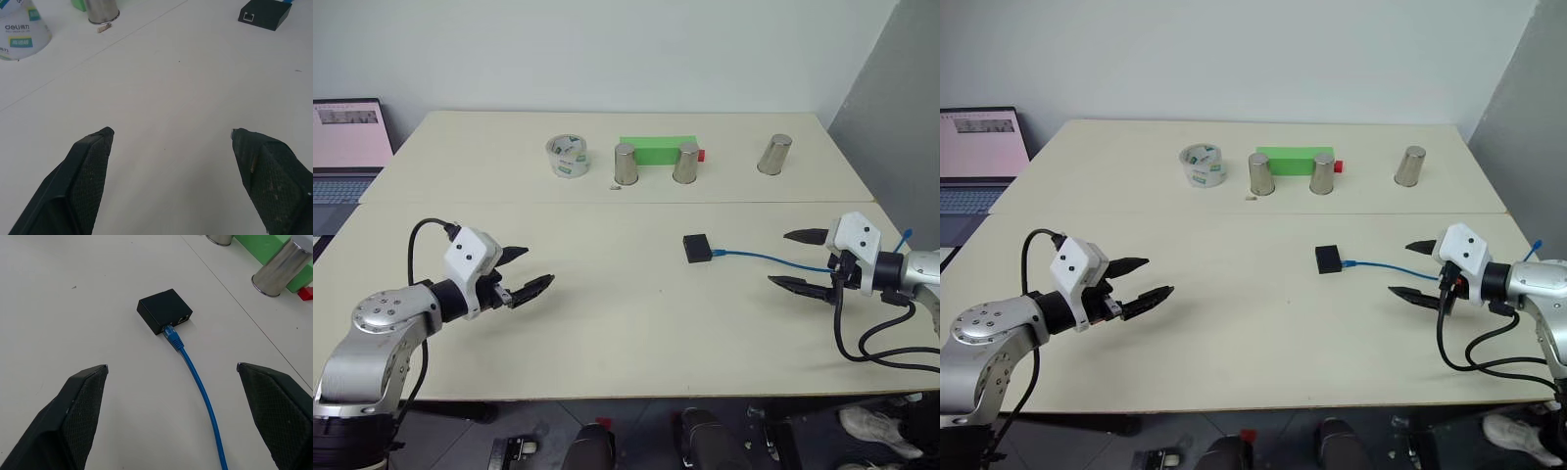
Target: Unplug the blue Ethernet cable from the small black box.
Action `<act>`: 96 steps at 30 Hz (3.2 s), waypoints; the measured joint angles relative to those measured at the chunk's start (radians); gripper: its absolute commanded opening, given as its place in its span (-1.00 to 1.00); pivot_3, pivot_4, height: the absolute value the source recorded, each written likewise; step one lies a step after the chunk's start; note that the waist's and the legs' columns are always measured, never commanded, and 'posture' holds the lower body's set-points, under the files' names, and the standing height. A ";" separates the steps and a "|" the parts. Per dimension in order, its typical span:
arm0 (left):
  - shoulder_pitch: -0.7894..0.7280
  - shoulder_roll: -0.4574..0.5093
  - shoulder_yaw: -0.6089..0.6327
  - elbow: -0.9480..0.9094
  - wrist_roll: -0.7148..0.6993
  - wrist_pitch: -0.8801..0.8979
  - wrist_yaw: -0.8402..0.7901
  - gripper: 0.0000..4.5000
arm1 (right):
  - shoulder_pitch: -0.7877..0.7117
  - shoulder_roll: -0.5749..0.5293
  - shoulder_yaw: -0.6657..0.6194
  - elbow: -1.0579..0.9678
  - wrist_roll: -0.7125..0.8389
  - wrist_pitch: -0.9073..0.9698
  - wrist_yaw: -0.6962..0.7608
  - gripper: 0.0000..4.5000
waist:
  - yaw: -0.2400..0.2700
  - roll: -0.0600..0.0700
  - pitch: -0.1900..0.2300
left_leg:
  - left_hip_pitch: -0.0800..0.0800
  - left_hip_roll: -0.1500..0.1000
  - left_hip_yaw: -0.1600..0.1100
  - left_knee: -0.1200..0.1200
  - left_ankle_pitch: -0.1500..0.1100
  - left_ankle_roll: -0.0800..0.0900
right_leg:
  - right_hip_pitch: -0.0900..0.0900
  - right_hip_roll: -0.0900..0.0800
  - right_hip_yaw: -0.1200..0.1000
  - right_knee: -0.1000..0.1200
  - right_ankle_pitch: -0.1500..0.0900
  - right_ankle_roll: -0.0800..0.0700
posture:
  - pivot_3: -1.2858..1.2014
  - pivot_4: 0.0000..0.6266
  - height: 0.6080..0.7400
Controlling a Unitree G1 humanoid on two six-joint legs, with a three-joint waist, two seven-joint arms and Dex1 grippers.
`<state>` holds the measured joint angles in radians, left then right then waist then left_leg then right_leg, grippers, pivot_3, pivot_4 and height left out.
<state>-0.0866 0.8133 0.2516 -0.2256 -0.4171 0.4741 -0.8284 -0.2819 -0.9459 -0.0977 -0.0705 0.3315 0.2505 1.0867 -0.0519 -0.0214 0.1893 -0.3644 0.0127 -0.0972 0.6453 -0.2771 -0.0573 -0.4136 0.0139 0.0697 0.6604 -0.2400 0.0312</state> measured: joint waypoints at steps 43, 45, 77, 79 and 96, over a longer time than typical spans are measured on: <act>-0.113 -0.072 -0.227 -0.044 0.026 -0.009 -0.057 0.82 | -0.683 0.406 0.386 1.089 -0.430 -0.421 0.108 -0.11 | -0.006 0.000 0.000 | 0.002 0.000 0.001 0.001 0.000 0.000 | 0.001 0.000 0.001 0.002 0.003 -0.005 | 0.03 -0.52 1.00; -0.113 -0.072 -0.227 -0.042 0.027 -0.017 -0.059 0.82 | -0.686 0.407 0.388 1.098 -0.435 -0.432 0.113 -0.33 | -0.006 0.000 0.000 | 0.002 0.000 0.001 0.001 0.000 0.000 | 0.001 0.000 0.001 0.003 0.003 -0.005 | 0.03 -0.52 1.00; -0.254 -0.376 -0.091 0.039 -0.411 0.409 0.094 0.82 | -0.482 0.408 0.476 0.348 -0.645 -0.850 -0.193 -0.96 | 0.005 0.000 0.000 | 0.001 -0.001 -0.002 0.002 0.001 -0.002 | 0.000 -0.001 0.000 0.004 0.003 -0.005 | 0.03 -0.52 1.00; -0.256 -0.384 -0.091 0.045 -0.413 0.409 0.098 0.74 | -0.482 0.408 0.476 0.342 -0.643 -0.837 -0.193 -0.96 | 0.005 0.000 0.000 | 0.001 -0.001 -0.002 0.002 0.001 -0.002 | 0.000 -0.001 0.000 0.004 0.003 -0.005 | 0.03 -0.52 1.00; -0.278 -0.409 -0.091 0.081 -0.423 0.406 0.110 -0.64 | -0.480 0.423 0.481 0.311 -0.648 -0.780 -0.205 -0.96 | 0.003 0.000 0.000 | 0.001 -0.001 -0.002 0.002 0.001 -0.002 | 0.000 -0.001 0.000 0.004 0.003 -0.005 | 0.03 -0.52 1.00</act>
<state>-0.3645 0.4048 0.1608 -0.1446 -0.8401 0.8799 -0.7179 -0.7614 -0.5225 0.3829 0.2406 -0.3166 -0.5294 0.8818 -0.0485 -0.0211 0.1894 -0.3635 0.0119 -0.0988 0.6470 -0.2760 -0.0591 -0.4133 0.0134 0.0695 0.6639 -0.2365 0.0262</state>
